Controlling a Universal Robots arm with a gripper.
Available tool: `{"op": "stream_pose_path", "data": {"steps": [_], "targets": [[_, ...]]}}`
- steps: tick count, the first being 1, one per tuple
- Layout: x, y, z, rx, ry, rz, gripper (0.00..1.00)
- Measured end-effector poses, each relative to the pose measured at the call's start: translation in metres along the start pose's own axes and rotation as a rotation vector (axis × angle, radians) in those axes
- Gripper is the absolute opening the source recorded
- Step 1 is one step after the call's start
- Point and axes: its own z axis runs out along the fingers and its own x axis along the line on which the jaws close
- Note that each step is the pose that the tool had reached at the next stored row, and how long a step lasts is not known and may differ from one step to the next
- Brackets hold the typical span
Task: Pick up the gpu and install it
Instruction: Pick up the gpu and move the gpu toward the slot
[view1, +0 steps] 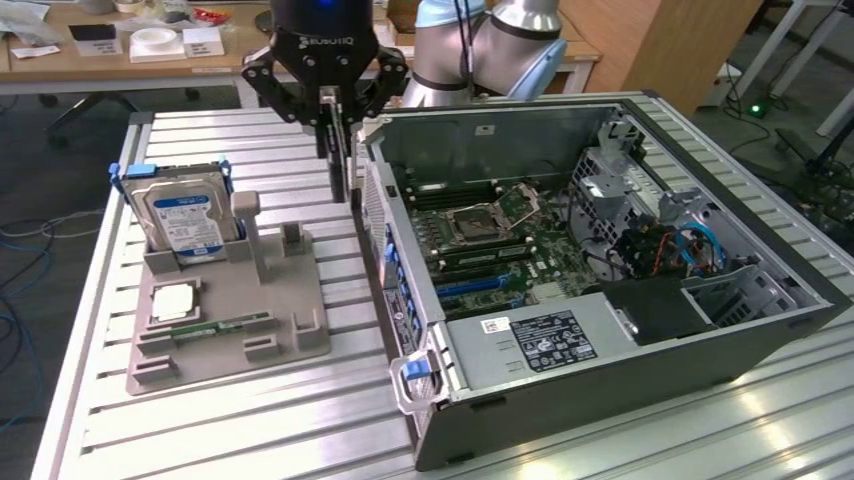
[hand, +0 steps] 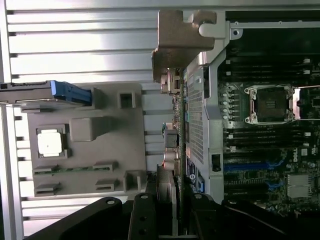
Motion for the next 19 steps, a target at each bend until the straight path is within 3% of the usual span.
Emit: {"op": "stream_pose_path", "data": {"steps": [19], "targets": [[-0.056, 0.0037, 0.0015, 0.0000, 0.0006, -0.005, 0.28]]}}
